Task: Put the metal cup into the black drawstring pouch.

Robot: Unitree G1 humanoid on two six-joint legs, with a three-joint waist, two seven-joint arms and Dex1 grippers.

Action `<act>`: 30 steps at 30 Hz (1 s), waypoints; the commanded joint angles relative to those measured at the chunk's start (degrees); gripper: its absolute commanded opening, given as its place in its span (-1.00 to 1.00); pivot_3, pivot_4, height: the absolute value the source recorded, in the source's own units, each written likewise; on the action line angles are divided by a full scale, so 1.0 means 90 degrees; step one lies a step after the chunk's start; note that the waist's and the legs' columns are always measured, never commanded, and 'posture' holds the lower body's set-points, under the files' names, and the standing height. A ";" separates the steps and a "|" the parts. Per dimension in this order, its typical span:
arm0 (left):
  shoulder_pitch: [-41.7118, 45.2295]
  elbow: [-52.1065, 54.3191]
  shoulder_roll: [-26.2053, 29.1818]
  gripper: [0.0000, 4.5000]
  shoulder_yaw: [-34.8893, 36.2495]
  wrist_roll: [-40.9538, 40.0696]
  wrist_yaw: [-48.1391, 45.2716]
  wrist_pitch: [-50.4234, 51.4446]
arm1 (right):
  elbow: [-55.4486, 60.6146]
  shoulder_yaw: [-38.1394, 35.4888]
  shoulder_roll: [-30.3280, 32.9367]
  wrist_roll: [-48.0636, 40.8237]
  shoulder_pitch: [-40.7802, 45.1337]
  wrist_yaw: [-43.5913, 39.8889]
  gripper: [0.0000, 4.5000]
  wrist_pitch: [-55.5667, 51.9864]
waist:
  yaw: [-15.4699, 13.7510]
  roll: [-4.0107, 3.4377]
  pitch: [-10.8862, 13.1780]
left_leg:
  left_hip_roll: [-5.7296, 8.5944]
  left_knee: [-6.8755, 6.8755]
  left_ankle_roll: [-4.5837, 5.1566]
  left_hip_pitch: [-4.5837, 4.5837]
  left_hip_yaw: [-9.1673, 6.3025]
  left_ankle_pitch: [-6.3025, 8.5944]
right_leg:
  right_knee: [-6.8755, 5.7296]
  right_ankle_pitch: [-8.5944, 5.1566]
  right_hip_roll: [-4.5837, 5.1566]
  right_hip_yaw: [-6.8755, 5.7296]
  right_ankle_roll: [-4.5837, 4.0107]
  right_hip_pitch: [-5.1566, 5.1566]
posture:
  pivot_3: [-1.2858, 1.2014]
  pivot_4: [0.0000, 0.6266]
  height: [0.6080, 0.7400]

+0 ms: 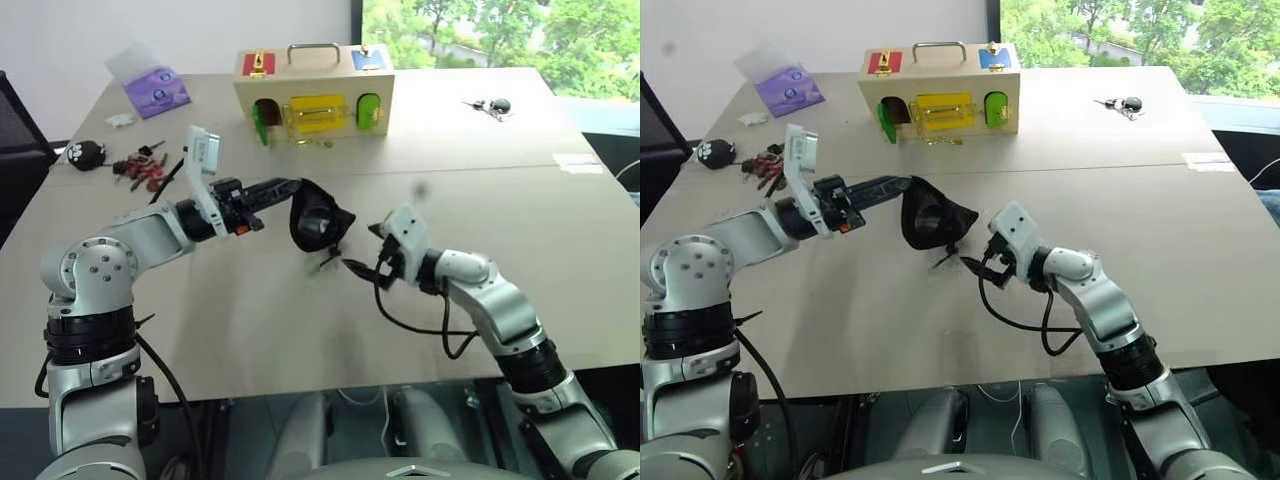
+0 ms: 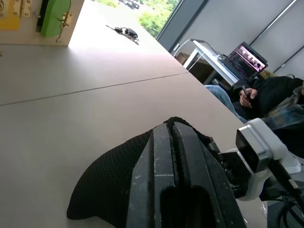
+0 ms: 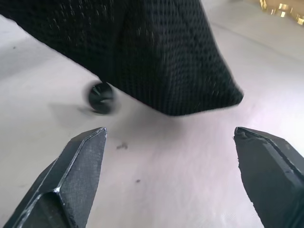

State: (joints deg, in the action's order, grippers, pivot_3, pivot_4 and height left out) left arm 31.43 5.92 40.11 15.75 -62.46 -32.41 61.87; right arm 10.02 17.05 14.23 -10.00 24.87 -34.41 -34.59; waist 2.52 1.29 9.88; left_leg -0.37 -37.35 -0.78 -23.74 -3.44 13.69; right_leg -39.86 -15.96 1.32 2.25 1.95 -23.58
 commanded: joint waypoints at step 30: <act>0.0211 -0.0505 0.0099 -1.00 0.0053 0.0737 -0.0676 0.0152 | -0.1972 0.0199 -0.0825 0.0488 0.0367 -0.0046 -0.84 0.1126 | -0.0005 0.0002 -0.0001 | -0.0002 -0.0002 -0.0020 0.0003 0.0000 -0.0011 | -0.0002 0.0001 -0.0011 0.0005 -0.0001 0.0001 | 0.03 -0.52 1.00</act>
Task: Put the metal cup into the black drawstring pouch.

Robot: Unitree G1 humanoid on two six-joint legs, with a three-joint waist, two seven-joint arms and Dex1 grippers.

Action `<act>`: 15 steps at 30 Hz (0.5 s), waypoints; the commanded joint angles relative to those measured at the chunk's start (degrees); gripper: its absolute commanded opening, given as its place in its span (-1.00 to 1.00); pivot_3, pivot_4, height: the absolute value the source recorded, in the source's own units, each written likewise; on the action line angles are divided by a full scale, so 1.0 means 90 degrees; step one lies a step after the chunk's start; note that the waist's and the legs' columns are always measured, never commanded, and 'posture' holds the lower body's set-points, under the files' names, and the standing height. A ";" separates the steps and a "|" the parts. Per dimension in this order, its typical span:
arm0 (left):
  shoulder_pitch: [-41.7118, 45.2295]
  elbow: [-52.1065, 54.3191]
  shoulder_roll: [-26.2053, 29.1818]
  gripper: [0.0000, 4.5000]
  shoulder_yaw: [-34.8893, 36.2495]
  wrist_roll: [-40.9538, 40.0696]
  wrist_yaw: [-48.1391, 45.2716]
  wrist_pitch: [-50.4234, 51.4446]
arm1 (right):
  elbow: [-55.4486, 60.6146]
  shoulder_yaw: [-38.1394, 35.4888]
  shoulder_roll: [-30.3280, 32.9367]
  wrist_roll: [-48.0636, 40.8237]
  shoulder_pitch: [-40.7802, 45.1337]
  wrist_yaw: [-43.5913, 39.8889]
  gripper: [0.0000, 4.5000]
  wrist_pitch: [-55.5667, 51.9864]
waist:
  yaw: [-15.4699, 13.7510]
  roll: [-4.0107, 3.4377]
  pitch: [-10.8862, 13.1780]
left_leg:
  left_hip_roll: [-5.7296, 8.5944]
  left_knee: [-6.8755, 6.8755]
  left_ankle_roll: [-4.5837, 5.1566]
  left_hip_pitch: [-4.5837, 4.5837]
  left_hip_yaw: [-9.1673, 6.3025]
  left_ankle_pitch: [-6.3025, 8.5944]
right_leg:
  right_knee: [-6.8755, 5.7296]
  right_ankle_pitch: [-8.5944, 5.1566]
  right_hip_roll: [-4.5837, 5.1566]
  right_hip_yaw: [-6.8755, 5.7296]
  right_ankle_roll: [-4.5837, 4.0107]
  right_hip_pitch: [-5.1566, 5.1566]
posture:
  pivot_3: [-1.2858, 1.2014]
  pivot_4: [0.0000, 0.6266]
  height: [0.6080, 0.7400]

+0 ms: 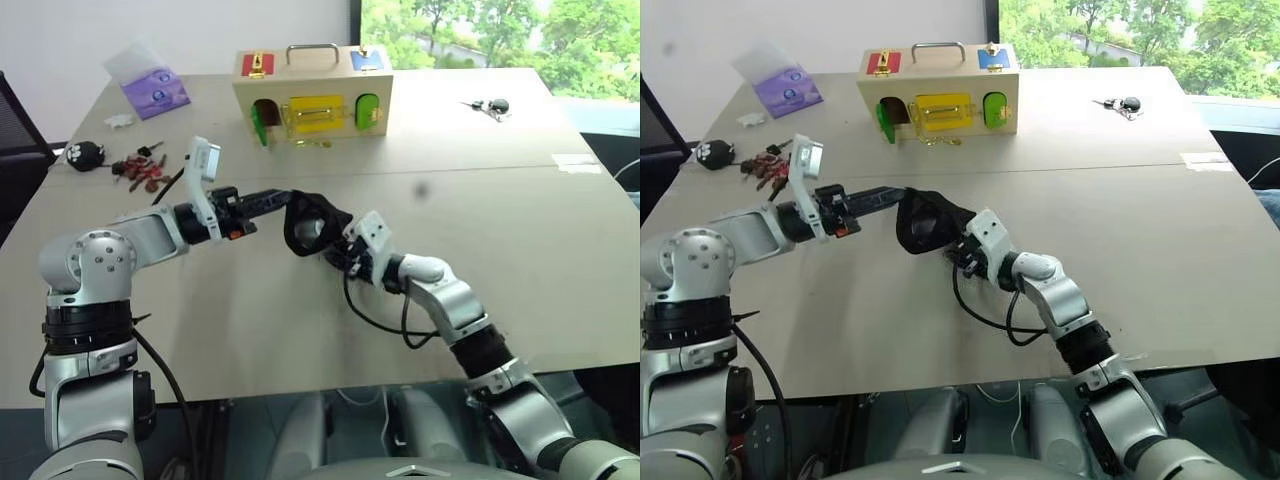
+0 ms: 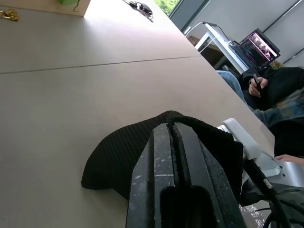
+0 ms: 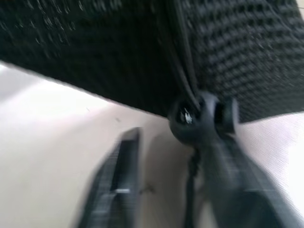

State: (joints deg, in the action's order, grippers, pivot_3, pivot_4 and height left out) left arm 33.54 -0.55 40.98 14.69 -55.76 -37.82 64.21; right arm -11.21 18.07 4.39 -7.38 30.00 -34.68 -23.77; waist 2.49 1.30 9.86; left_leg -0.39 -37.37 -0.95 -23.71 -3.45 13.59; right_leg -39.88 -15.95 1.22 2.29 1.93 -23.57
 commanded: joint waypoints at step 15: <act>-0.0243 0.1089 -0.0680 -0.45 0.0003 -0.0440 -0.0535 -0.0278 | 0.4000 -0.1337 0.3399 0.1039 0.1032 -0.0071 -1.00 -0.1742 | 0.0019 -0.0006 0.0005 | 0.0003 -0.0001 0.0019 -0.0005 0.0005 0.0010 | -0.0004 0.0000 0.0002 0.0000 0.0000 -0.0005 | 0.03 -0.52 1.00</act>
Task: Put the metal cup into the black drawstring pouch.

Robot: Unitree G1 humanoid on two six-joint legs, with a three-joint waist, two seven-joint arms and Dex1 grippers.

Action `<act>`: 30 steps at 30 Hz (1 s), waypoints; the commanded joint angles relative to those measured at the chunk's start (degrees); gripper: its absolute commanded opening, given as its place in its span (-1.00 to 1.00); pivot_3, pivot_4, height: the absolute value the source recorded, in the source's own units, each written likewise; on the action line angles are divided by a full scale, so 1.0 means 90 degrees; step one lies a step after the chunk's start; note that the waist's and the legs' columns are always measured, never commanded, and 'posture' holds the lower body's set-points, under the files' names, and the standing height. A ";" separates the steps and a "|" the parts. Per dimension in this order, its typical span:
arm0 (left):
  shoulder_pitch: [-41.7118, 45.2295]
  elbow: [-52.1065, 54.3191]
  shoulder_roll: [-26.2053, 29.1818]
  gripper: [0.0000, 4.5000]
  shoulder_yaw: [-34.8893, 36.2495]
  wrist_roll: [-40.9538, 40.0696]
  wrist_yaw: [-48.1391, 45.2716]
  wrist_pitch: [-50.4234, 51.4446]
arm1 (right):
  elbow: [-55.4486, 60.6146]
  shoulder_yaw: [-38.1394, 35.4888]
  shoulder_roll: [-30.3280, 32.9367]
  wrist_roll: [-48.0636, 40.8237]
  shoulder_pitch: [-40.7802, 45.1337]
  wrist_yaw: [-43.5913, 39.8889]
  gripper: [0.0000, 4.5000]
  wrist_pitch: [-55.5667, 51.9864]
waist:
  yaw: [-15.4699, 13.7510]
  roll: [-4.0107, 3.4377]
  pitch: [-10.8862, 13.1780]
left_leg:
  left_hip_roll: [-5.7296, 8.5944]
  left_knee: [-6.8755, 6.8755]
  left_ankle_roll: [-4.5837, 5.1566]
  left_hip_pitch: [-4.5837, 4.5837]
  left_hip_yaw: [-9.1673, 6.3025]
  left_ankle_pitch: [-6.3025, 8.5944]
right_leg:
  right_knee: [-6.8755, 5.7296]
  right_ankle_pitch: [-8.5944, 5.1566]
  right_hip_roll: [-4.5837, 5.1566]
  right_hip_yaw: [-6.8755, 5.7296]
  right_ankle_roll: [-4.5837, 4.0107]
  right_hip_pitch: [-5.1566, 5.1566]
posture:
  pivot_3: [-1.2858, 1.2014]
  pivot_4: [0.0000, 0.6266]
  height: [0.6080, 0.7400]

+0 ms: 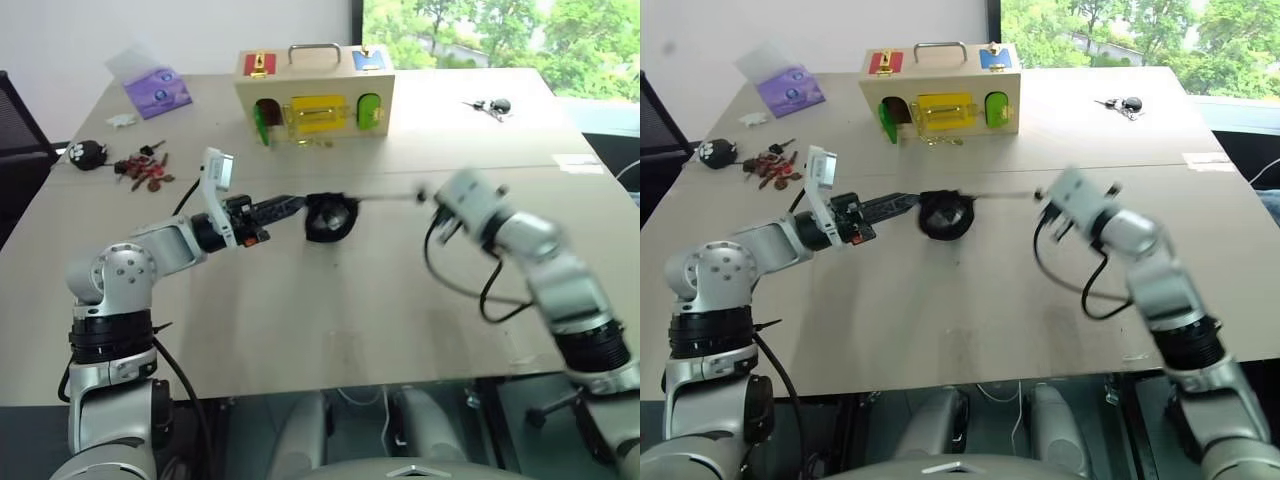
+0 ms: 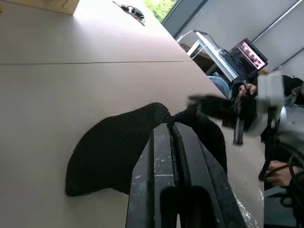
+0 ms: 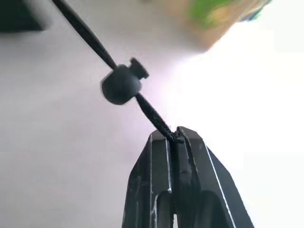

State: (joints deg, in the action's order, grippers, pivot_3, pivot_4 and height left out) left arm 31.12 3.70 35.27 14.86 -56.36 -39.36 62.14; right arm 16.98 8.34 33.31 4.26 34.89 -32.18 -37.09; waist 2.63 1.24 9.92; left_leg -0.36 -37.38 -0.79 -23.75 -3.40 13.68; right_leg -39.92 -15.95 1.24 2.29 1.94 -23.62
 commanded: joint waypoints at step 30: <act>0.2240 -0.0632 -0.2210 0.25 -0.1404 0.1231 -0.1032 -0.2086 | 0.0558 0.0339 0.0919 -0.0496 0.2284 -0.2171 -1.00 0.1335 | -0.0045 0.0008 0.0007 | 0.0005 -0.0006 -0.0006 -0.0009 -0.0005 -0.0004 | 0.0014 0.0003 0.0016 -0.0014 0.0008 0.0010 | 0.03 -0.52 1.00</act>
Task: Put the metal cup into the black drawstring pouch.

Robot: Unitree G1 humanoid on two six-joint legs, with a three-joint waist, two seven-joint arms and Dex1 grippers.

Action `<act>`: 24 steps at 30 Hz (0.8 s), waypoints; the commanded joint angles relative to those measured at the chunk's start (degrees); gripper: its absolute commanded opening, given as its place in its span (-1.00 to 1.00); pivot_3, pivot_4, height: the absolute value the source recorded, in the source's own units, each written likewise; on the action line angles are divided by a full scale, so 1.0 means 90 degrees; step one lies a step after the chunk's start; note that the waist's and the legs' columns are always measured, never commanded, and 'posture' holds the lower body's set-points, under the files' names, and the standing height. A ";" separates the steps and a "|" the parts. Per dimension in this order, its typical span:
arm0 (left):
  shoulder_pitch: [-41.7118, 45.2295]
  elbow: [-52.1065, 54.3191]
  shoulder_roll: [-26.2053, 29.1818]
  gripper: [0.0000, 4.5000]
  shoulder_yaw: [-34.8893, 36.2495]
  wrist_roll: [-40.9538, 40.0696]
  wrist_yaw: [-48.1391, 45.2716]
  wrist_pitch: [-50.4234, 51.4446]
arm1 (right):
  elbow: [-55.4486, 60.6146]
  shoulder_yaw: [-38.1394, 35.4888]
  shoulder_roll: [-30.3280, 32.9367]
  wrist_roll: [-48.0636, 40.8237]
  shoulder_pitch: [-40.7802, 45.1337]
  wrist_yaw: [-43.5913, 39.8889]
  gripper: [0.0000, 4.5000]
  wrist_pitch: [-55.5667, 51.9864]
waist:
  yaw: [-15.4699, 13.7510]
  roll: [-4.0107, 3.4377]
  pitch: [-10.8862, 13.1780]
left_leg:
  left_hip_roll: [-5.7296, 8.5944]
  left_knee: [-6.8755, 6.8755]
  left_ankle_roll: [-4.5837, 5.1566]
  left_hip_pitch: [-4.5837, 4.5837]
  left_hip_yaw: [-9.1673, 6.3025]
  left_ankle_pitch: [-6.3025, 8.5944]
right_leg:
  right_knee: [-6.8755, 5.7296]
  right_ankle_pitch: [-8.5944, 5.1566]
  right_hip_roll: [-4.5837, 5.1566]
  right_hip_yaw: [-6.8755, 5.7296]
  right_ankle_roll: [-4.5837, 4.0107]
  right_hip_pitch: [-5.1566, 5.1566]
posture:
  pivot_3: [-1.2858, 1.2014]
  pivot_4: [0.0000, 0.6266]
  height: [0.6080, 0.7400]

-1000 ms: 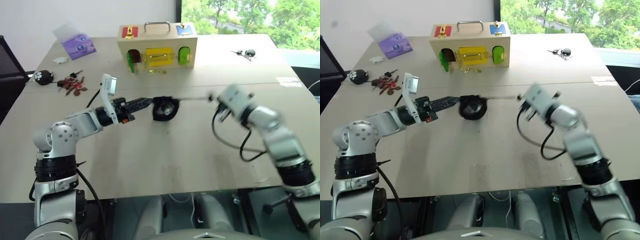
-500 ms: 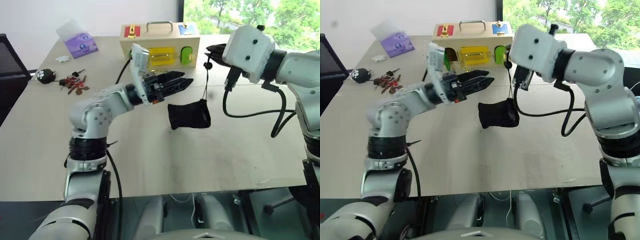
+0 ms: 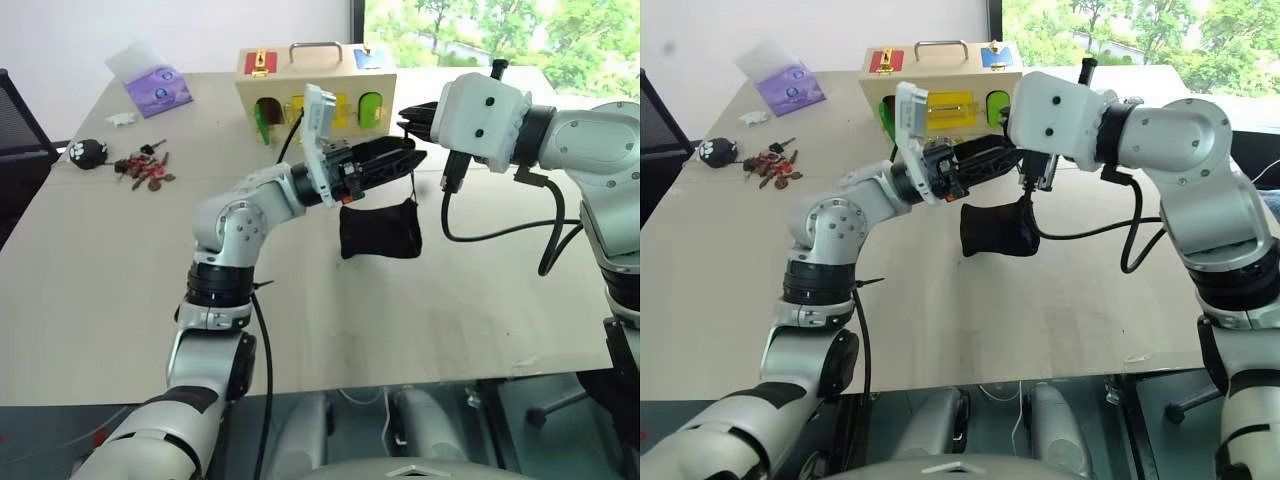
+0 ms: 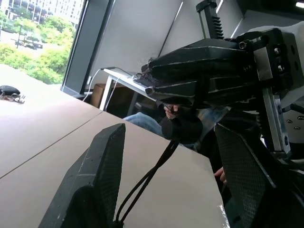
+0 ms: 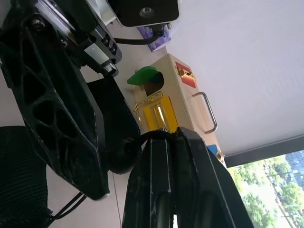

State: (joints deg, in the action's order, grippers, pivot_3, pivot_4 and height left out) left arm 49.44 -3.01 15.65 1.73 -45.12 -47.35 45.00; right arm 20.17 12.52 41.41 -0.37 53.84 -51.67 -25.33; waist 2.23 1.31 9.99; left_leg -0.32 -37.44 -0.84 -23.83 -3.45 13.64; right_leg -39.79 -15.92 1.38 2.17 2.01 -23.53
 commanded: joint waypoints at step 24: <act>-0.0942 -0.0930 0.0294 -0.93 -0.1252 0.2336 -0.0046 -0.1496 | -0.3446 -0.2294 0.0864 0.0122 -0.0663 0.1937 -1.00 0.0239 | -0.0153 -0.0004 0.0004 | 0.0007 0.0007 0.0012 -0.0002 0.0050 0.0005 | 0.0004 0.0000 0.0005 0.0010 0.0000 -0.0003 | 0.03 -0.52 1.00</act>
State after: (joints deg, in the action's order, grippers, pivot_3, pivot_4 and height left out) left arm 42.18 -8.99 17.63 -9.58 -26.93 -48.78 32.02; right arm -10.03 -1.72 45.11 -0.26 47.34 -37.11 -25.28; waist 0.86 1.27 10.02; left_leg -0.25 -37.37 -0.72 -23.85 -2.96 13.69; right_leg -39.77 -15.92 1.43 2.29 2.01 -23.57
